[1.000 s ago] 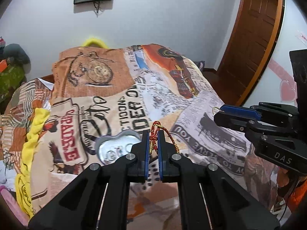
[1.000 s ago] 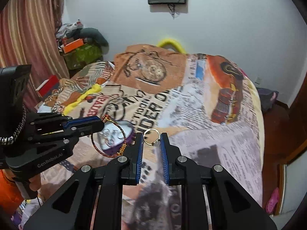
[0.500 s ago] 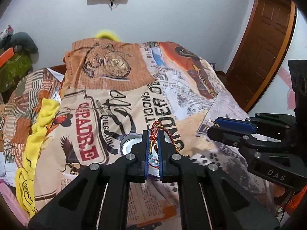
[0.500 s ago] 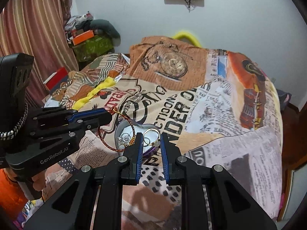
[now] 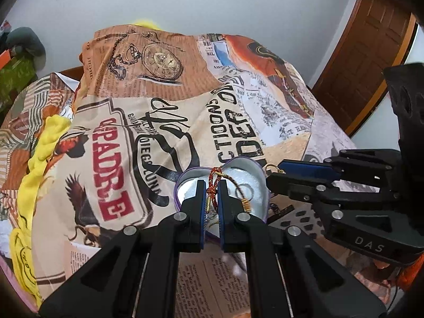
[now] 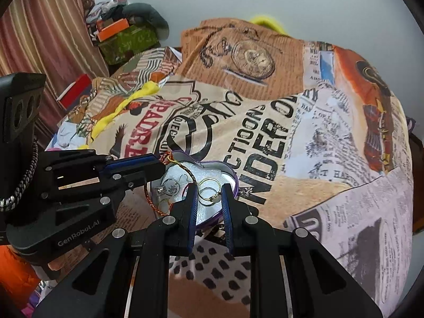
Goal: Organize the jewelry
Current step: 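Lower the ring and bracelet into the heart tin and open both tools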
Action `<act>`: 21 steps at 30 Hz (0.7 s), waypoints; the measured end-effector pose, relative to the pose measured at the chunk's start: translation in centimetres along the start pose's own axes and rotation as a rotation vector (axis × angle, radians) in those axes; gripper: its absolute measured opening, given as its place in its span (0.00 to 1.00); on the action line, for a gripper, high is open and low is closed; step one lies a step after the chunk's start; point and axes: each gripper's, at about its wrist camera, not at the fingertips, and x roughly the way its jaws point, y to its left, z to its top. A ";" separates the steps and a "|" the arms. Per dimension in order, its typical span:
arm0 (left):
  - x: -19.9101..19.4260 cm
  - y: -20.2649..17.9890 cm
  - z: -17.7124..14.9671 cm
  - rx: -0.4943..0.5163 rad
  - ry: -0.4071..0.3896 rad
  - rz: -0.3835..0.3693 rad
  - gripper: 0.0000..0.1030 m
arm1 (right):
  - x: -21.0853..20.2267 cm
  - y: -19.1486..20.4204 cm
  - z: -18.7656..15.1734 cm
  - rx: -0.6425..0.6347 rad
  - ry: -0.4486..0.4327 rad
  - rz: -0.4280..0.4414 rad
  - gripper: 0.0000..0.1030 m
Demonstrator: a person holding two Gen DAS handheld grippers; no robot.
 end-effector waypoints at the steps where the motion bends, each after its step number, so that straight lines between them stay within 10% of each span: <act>1: 0.2 0.1 0.0 0.004 0.003 0.002 0.07 | 0.2 0.0 0.1 -0.002 0.005 -0.001 0.16; 21: -1.1 1.3 -0.4 0.018 -0.018 0.029 0.10 | 3.1 1.0 -0.6 -0.042 0.103 0.016 0.16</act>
